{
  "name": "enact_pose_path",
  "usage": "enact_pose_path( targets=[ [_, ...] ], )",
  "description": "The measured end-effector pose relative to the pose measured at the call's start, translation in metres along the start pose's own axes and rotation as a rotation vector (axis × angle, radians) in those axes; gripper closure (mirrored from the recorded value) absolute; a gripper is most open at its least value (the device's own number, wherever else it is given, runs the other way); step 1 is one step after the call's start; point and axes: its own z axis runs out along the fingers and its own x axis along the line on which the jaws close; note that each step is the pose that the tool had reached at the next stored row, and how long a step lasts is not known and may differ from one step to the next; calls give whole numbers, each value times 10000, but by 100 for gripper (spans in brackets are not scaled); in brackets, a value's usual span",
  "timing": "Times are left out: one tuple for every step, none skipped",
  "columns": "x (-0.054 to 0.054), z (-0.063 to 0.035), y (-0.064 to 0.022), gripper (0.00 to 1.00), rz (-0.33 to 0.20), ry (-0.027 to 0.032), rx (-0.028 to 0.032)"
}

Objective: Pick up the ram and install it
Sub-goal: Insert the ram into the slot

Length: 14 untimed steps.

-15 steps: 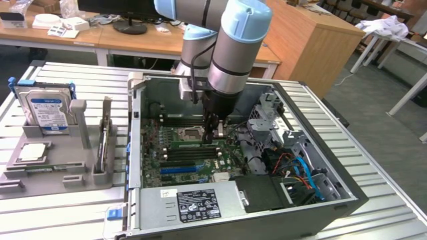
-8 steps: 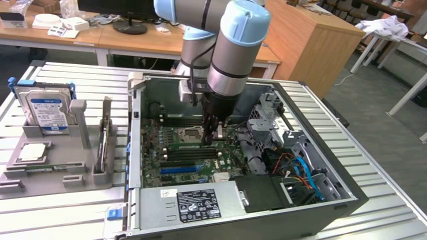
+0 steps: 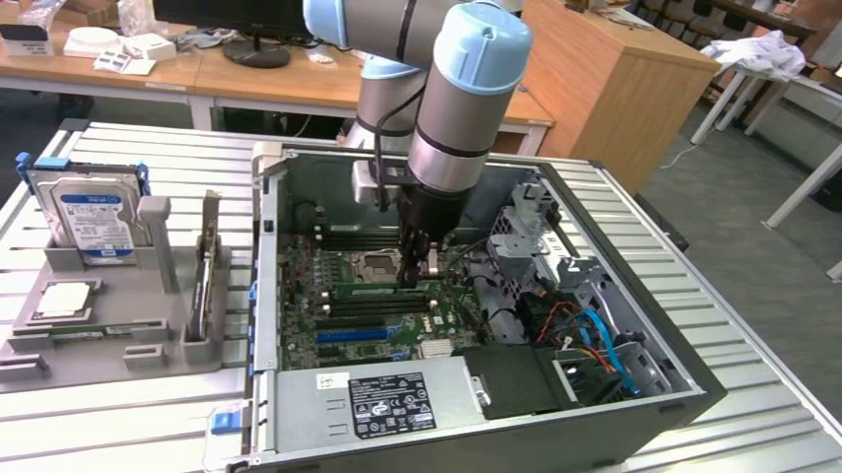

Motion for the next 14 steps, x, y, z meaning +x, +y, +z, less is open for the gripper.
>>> enact_pose_path(
  targets=[
    [0,8,0,89,0,0,1],
    [1,16,0,89,-1,3,0],
    [2,26,0,89,-1,3,-1],
    [2,36,0,89,-1,3,0],
    [3,45,0,89,0,3,0],
    [3,54,0,89,0,4,0],
    [3,61,0,89,-1,3,0],
    [4,68,0,89,0,3,0],
    [4,73,0,89,-1,4,-1],
    [4,74,0,89,0,5,-1],
    [4,74,0,89,0,6,-1],
    [4,74,0,89,0,7,-2],
    [4,79,0,89,0,2,1],
    [4,83,1,89,1,2,3]
  ],
)
